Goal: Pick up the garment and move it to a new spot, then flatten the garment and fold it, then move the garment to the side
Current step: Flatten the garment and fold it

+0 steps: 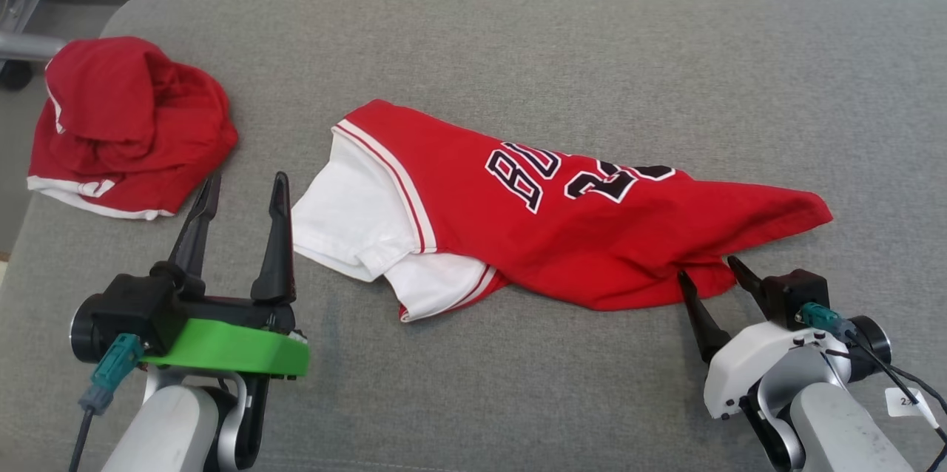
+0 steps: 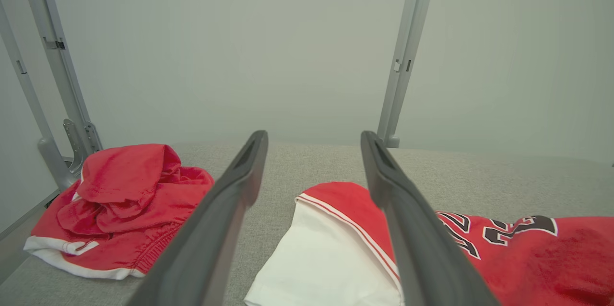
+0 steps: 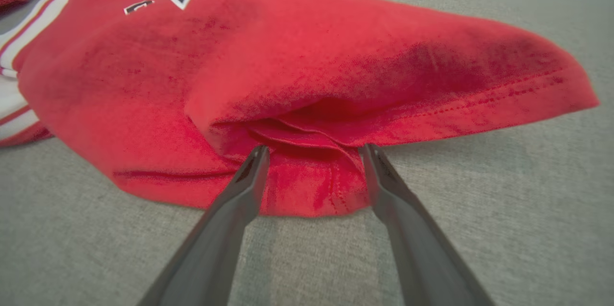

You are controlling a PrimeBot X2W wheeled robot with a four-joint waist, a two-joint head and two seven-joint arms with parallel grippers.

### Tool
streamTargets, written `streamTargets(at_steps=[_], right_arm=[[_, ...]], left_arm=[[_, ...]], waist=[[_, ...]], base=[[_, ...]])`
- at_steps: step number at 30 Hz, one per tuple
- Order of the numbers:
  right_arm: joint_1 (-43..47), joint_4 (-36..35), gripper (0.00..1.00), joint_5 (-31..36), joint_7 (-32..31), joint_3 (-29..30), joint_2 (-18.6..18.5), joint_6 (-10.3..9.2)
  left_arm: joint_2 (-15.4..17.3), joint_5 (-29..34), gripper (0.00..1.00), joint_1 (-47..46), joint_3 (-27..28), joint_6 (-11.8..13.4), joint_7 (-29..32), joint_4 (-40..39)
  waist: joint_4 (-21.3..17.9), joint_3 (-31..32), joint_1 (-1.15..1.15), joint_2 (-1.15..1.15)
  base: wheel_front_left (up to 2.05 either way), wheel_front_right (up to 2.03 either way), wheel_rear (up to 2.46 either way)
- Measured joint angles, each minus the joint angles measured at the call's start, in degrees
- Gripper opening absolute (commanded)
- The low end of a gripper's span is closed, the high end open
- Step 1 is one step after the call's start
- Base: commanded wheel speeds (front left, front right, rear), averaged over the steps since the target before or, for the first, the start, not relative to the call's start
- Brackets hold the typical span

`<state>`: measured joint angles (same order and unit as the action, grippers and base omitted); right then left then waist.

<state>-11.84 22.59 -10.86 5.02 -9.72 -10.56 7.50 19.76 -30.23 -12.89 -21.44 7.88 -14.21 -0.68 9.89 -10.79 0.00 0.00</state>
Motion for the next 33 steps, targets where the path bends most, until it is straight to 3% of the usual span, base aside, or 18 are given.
streamTargets(at_steps=[7, 8, 9, 10, 11, 16, 22, 28, 33], right_arm=[[-1.5, 5.9, 1.00, -0.2, 0.6, 1.0, 0.6, 0.00], [-1.9, 6.3, 0.45, -0.3, 0.8, 1.0, 0.7, 0.00], [-2.1, 6.6, 0.07, -0.8, 0.9, 1.1, 0.9, 0.00], [-2.1, 6.7, 0.07, -1.3, 1.1, 1.2, 1.1, 0.00], [-2.1, 6.6, 0.00, -1.4, 1.1, 1.1, 1.1, 0.00], [0.3, 1.7, 0.00, -5.8, -2.1, -0.8, 1.1, -0.01], [5.1, -14.7, 0.00, -14.0, -11.9, -2.4, -1.5, 0.00], [9.2, -32.8, 0.00, -21.8, -23.2, 1.6, -2.1, -0.01], [8.9, -42.8, 0.00, -26.7, -28.2, 7.3, 1.3, -0.01]], left_arm=[[-1.1, 0.6, 1.00, -1.0, -0.3, -0.9, -0.5, 1.4], [-1.1, 0.8, 1.00, -1.0, -0.3, -0.9, -0.5, 1.6], [-1.2, 1.0, 1.00, -1.1, -0.2, -1.1, -0.5, 1.8], [-1.2, 1.1, 1.00, -1.2, -0.2, -1.2, -0.5, 2.0], [-1.2, 1.1, 1.00, -1.2, -0.1, -1.3, -0.5, 2.0], [-1.2, 1.3, 1.00, -1.2, 0.4, -1.3, -0.6, 2.3], [-0.7, 1.6, 1.00, -0.9, 1.3, -1.0, -0.6, 2.1], [-0.3, 1.6, 1.00, -0.8, 1.6, -0.7, -0.6, 1.3], [-0.1, 1.7, 1.00, -1.0, 1.6, -0.4, -0.6, 1.0]], waist=[[2.1, -2.2, 0.00, 0.00], [2.1, -2.5, 0.00, 0.00], [2.1, -2.7, 0.00, 0.00], [2.0, -2.7, 0.00, 0.00], [1.8, -2.7, 0.00, 0.00], [0.4, -2.5, 0.00, 0.00], [-2.2, -2.1, 0.00, 0.00], [-4.7, -1.8, 0.00, 0.00], [-5.6, -2.2, 0.00, 0.00]], base=[[0.00, 0.00, 0.00], [0.00, 0.00, 0.00], [0.00, 0.00, 0.00], [0.00, 0.00, 0.00], [0.00, 0.00, 0.00], [0.00, 0.00, 0.00], [0.00, 0.00, 0.00], [0.00, 0.00, 0.00], [0.00, 0.00, 0.00]])
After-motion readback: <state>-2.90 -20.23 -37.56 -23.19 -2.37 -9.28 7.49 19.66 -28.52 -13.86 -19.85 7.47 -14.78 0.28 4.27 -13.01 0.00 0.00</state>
